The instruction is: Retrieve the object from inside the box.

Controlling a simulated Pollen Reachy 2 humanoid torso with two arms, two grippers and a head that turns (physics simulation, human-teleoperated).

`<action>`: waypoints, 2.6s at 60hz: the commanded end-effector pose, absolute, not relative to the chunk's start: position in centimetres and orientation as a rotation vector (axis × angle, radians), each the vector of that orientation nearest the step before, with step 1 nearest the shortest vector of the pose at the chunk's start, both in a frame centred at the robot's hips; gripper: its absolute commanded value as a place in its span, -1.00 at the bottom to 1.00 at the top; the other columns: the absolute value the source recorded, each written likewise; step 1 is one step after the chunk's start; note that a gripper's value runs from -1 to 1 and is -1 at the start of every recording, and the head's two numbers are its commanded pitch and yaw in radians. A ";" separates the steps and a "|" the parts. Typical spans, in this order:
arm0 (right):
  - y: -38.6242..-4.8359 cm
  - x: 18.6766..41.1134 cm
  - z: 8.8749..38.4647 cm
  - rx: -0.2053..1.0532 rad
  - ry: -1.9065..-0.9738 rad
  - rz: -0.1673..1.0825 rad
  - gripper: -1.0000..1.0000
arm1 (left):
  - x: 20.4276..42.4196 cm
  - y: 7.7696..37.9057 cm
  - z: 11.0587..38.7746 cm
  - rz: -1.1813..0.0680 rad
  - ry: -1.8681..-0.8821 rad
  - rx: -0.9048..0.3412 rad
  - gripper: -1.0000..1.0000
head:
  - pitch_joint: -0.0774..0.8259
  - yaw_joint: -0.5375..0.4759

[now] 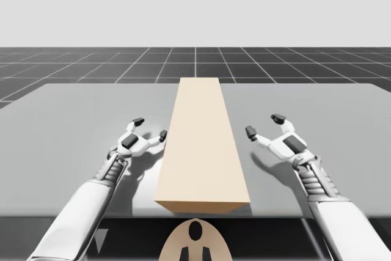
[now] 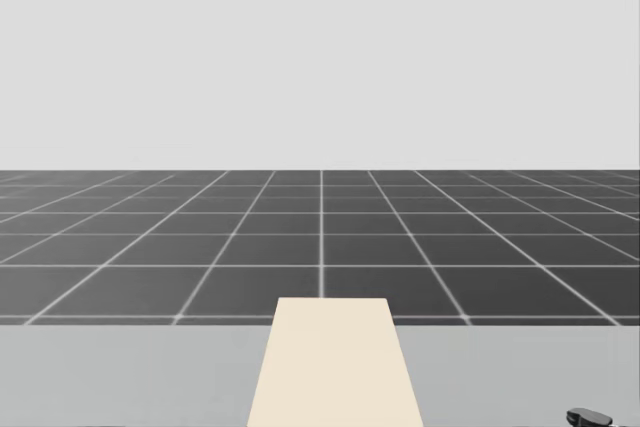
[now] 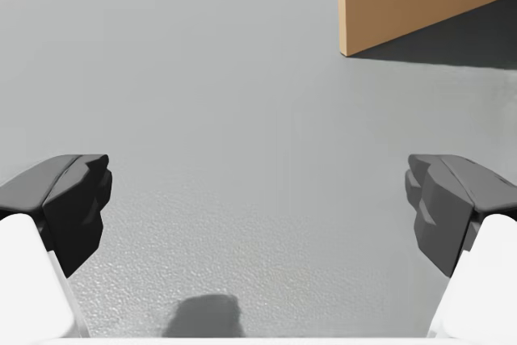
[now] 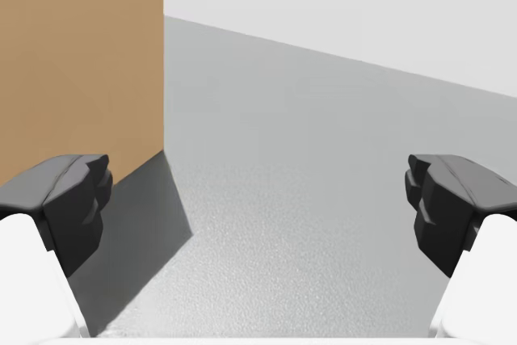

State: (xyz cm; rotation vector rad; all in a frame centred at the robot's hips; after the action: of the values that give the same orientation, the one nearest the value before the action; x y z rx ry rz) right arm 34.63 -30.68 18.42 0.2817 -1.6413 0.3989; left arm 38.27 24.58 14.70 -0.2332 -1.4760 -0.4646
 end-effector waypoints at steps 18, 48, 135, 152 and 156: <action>-28.1 32.3 17.8 0.473 -1.649 0.756 -1.00 | 33.6 21.3 14.6 -0.975 -1.428 -0.556 -1.00 | -0.80 0.05; -27.7 32.1 17.8 0.478 -1.683 0.799 -1.00 | 38.0 17.7 14.7 -1.029 -1.373 -0.686 -1.00 | -0.78 0.03; -27.1 31.6 17.9 0.462 -1.749 0.858 -1.00 | 42.6 12.5 11.1 -1.251 -1.199 -1.117 1.00 | -0.71 -0.02; -27.3 31.6 18.0 0.456 -1.753 0.851 -1.00 | 40.9 17.3 12.6 -1.212 -1.282 -1.034 1.00 | -0.72 -0.02; -27.3 31.6 18.1 0.455 -1.754 0.850 -1.00 | 40.0 19.1 13.2 -1.193 -1.322 -1.002 1.00 | -0.72 -0.02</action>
State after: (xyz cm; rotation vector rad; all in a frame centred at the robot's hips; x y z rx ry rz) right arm 31.59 -27.25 18.00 0.4583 -1.7523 0.8526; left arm 40.95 15.92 12.03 -0.9752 -1.3323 -1.2130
